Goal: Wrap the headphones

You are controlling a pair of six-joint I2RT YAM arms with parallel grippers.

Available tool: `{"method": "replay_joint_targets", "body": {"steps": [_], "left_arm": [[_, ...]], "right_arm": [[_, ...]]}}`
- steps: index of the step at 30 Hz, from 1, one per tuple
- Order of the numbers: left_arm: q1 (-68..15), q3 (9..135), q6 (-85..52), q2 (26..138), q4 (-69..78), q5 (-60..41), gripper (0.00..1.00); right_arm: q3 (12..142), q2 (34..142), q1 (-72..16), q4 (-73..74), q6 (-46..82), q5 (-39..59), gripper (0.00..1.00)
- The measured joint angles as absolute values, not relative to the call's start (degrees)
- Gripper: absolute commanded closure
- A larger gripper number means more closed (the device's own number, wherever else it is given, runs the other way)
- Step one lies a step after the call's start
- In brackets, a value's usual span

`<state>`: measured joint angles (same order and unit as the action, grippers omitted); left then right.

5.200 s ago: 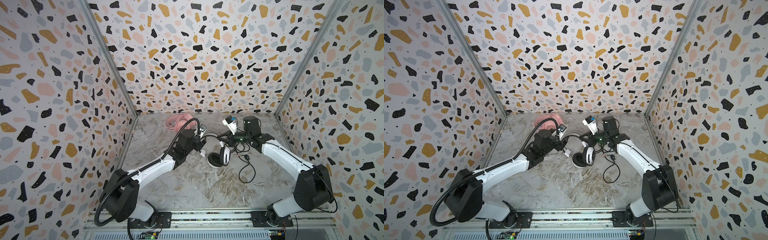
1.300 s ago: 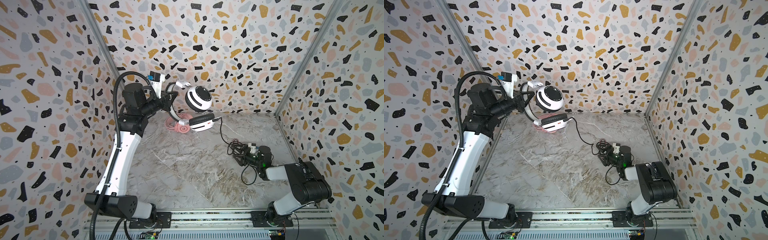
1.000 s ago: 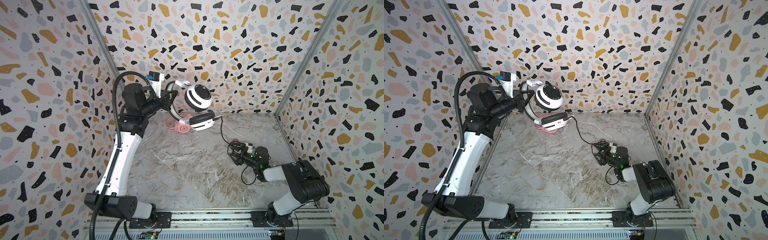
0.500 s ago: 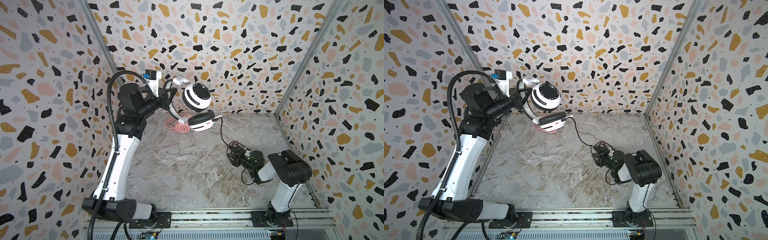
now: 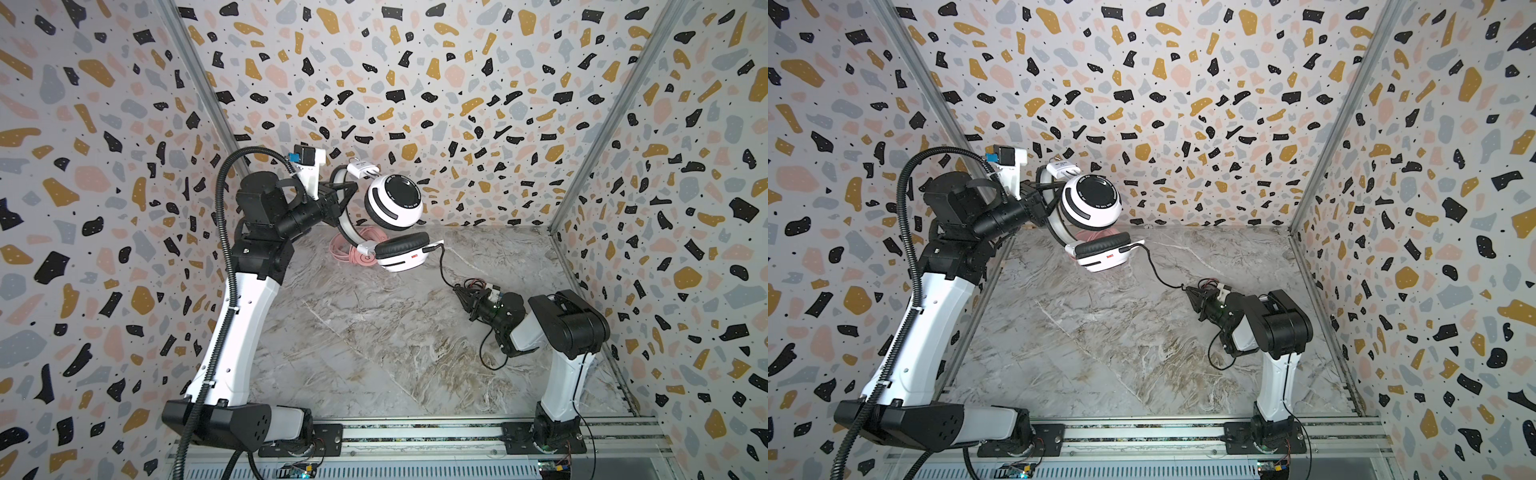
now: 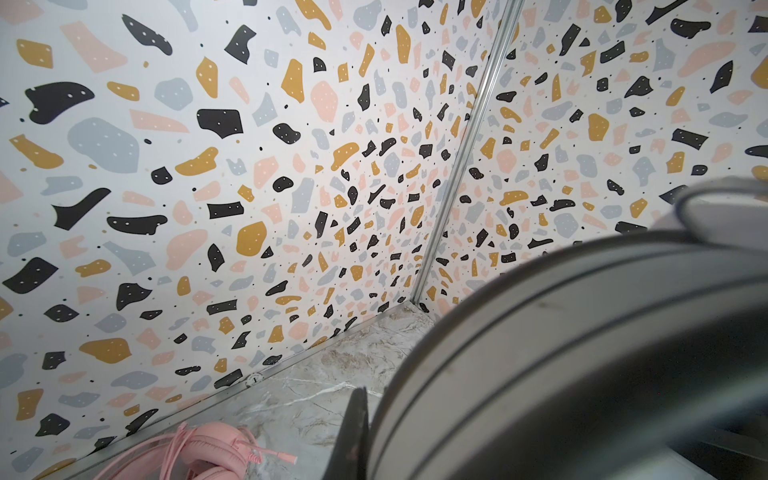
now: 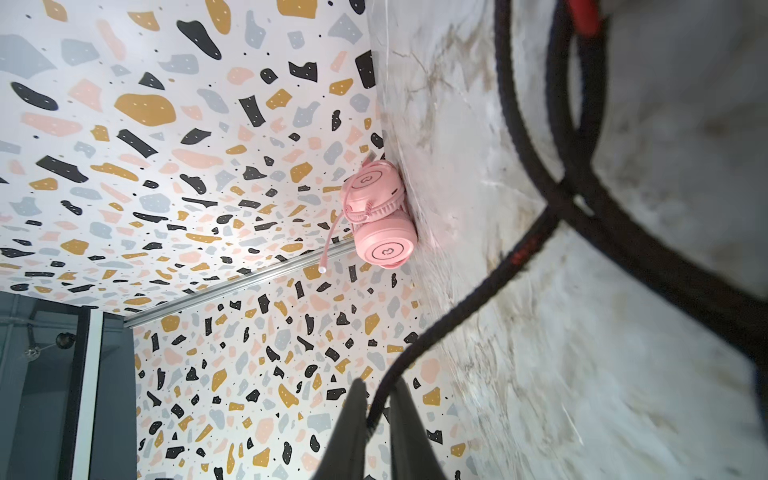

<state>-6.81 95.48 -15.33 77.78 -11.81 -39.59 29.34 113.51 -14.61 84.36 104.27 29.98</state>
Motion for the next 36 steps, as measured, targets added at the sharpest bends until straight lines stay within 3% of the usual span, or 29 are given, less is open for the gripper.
{"method": "replay_joint_targets", "body": {"steps": [2, 7, 10, 13, 16, 20, 26, 36], "left_arm": [[-6.8, 95.2, -15.5, 77.3, -11.6, -40.0, 1.00], [-6.8, 94.8, -15.7, 76.1, -11.0, -40.2, 1.00], [-6.8, 94.8, -15.9, 75.7, -10.5, -40.5, 1.00], [-6.8, 94.6, -16.1, 75.5, -10.2, -40.8, 1.00], [-6.8, 94.2, -16.1, 75.5, -10.2, -41.0, 1.00], [-6.8, 93.8, -16.1, 75.5, -10.2, -41.1, 1.00], [-6.8, 91.8, -16.1, 75.5, -10.0, -41.5, 1.00], [-11.0, 82.5, -14.2, 76.1, -10.6, -42.2, 1.00]], "right_arm": [[30.3, 114.9, -14.5, 84.9, 104.5, 29.7, 0.86], [32.0, 117.5, -14.9, 85.0, 104.6, 28.9, 0.57], [33.8, 118.2, -15.0, 84.3, 104.0, 28.6, 0.56], [35.7, 118.6, -15.1, 84.1, 103.7, 28.2, 0.60], [36.6, 118.9, -15.3, 84.3, 103.5, 27.7, 0.78], [36.6, 119.0, -15.2, 84.5, 102.9, 27.7, 0.93], [36.9, 117.4, -13.0, 80.2, 97.3, 29.7, 0.97], [55.9, 105.8, -8.1, 50.6, 73.8, 34.1, 0.97]]}}
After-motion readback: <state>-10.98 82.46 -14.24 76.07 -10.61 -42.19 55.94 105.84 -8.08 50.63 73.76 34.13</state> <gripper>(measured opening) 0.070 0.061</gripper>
